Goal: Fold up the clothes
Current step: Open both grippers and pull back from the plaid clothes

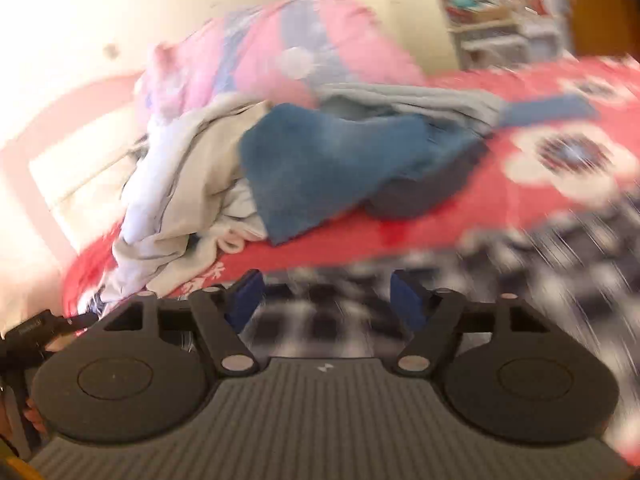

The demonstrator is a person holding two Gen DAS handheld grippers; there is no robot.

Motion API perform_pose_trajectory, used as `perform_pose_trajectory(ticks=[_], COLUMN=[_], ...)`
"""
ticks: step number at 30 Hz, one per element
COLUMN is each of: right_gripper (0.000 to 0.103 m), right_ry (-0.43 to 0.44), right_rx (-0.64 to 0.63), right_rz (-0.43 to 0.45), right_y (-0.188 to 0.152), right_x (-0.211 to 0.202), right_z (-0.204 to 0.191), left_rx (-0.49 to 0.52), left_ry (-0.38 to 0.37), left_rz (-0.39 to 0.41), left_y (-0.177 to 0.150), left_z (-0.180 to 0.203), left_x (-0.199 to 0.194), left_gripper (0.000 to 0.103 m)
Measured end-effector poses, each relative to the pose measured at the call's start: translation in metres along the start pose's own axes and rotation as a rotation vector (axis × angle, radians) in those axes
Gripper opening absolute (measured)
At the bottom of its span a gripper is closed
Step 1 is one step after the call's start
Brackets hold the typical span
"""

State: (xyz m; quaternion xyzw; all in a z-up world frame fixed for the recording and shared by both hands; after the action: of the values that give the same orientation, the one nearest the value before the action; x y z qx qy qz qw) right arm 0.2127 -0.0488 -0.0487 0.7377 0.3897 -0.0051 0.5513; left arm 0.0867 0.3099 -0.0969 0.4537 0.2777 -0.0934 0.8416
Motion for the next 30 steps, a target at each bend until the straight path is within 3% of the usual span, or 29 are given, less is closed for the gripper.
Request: perform_pose_trajectory(ticks=[6,10,14,21,26,30], right_gripper=[0.090,0.097,0.102,0.102,0.102,0.102], right_ry=[-0.110,-0.187,-0.207,-0.303,-0.383,-0.472], right_rx=[0.122,0.103,0.086,0.071,0.027,-0.054], right_rz=[0.012,0.043,0.083,0.099,0.174,0.205], right_y=[-0.036,-0.042,-0.045,-0.058,-0.059,-0.057], right_x=[-0.050,-0.071,-0.092,-0.115,-0.135,-0.144], right_z=[0.030,0.040,0.044,0.061,0.073,0.084], left_rx=[0.136,0.227,0.299,0.391,0.475,0.486], left_ry=[0.083,0.138,0.214,0.180,0.237,0.223], left_rz=[-0.044,-0.074,-0.085,-0.134,-0.093,-0.030], left_y=[-0.026,-0.042,-0.055,-0.090,-0.098,-0.094], left_z=[0.042,0.069,0.091,0.140,0.164,0.183], left_x=[-0.019,-0.032,-0.042,-0.053,-0.056,-0.061], left_gripper=[0.103,0.103,0.103,0.103,0.103,0.103])
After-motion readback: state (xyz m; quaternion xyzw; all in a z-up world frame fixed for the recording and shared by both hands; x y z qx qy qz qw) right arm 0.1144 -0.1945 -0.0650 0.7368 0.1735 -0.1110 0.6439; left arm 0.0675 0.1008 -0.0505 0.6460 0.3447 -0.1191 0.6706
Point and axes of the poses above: each gripper's, at about its wrist camera, not at the fingertips, and x roughly the way its jaws point, z to its right, y to its top, the point moved 10 cm from there along x, roughly the way its jaws point, and after that the axes turned 1 degree about x, right-handed, at the moved point
